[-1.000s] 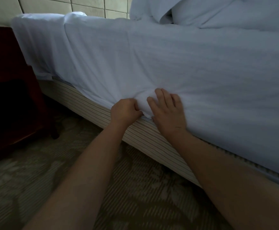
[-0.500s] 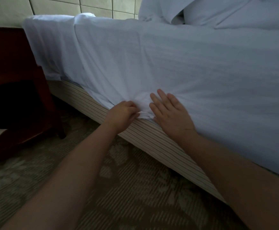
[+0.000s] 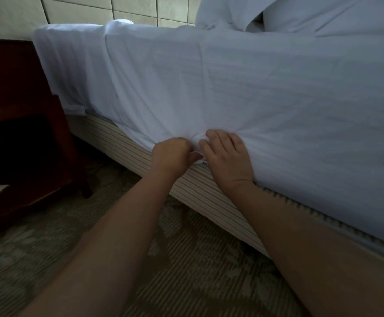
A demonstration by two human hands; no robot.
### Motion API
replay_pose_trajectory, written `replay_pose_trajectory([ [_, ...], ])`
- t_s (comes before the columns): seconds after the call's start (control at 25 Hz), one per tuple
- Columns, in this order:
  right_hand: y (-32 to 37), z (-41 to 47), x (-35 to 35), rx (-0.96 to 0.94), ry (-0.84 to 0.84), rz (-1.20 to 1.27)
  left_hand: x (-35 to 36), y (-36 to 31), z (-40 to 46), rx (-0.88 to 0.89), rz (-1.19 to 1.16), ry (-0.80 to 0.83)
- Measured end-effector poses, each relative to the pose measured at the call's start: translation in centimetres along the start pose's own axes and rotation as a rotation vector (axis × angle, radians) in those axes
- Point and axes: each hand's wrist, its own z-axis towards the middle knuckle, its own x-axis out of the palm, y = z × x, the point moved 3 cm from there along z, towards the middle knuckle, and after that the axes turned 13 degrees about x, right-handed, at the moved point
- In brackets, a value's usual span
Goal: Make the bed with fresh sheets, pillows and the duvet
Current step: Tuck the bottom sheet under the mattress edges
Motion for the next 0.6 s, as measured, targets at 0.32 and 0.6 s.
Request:
replay_pose_trajectory([
  [0.32,-0.8,1.1,-1.5,-0.16,0.14,-0.052,-0.8,1.3,-1.5,0.376,0.078,0.122],
  [0.6,-1.6,1.8,-1.6,-0.045,0.189,-0.084,-1.7,1.0,-1.7,0.439,0.29,-0.508],
])
